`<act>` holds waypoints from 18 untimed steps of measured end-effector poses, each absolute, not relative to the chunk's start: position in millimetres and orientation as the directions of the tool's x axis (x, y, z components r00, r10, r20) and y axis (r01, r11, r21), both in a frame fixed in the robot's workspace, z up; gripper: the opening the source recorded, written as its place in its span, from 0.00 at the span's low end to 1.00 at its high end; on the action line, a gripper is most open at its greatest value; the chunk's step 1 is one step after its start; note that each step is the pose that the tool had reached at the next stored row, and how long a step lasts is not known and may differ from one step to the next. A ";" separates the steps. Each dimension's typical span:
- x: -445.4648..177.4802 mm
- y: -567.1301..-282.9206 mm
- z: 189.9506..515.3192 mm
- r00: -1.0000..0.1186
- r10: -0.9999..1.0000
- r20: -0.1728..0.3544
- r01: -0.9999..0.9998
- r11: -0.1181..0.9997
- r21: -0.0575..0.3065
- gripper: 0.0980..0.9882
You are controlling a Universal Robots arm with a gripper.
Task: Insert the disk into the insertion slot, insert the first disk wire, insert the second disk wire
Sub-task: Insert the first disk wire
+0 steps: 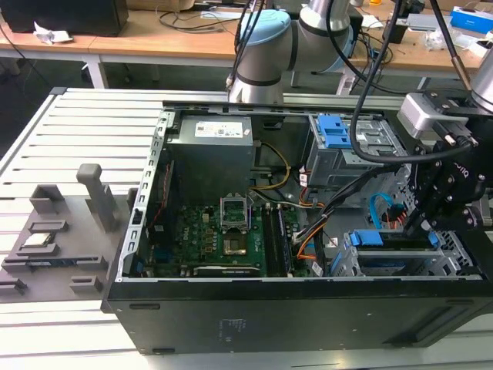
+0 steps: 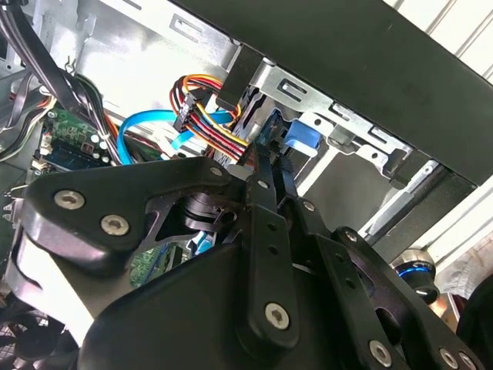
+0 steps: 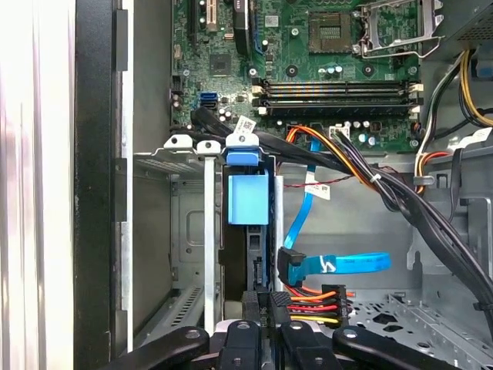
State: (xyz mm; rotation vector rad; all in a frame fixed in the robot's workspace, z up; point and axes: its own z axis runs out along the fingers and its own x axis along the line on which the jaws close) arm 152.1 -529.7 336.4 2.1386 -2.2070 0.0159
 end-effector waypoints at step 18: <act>152.1 -521.7 374.0 -0.030 -0.998 0.057 -0.999 0.033 0.040 0.01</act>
